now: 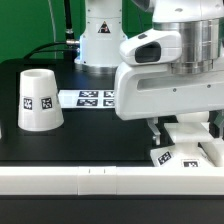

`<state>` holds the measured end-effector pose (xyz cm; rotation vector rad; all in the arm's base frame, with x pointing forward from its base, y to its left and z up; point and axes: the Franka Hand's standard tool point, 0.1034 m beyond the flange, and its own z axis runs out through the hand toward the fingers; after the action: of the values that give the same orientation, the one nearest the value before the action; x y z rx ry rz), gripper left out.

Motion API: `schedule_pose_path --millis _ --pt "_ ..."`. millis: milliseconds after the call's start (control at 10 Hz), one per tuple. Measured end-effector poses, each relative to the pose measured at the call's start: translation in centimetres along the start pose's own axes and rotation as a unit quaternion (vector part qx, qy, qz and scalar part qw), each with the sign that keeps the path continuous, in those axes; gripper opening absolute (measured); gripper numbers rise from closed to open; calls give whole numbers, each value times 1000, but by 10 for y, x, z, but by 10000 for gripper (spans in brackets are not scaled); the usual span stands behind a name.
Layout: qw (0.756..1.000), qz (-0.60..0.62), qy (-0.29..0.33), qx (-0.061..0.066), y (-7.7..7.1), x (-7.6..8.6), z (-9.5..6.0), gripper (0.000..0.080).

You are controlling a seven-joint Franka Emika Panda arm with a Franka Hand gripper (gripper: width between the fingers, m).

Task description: Assemble lamp

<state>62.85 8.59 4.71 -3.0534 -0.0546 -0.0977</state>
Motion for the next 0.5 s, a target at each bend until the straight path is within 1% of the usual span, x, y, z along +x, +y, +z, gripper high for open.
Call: schedule_pose_path --millis 100,300,400,500 --pt "1000 0 0 0 0 0 0 693" --pt "1000 -4 1 0 1 -1 -1 698" --pt "1000 -15 3 -2 4 -9 -7 698" --pt "1000 -7 5 -3 2 -25 -12 698"
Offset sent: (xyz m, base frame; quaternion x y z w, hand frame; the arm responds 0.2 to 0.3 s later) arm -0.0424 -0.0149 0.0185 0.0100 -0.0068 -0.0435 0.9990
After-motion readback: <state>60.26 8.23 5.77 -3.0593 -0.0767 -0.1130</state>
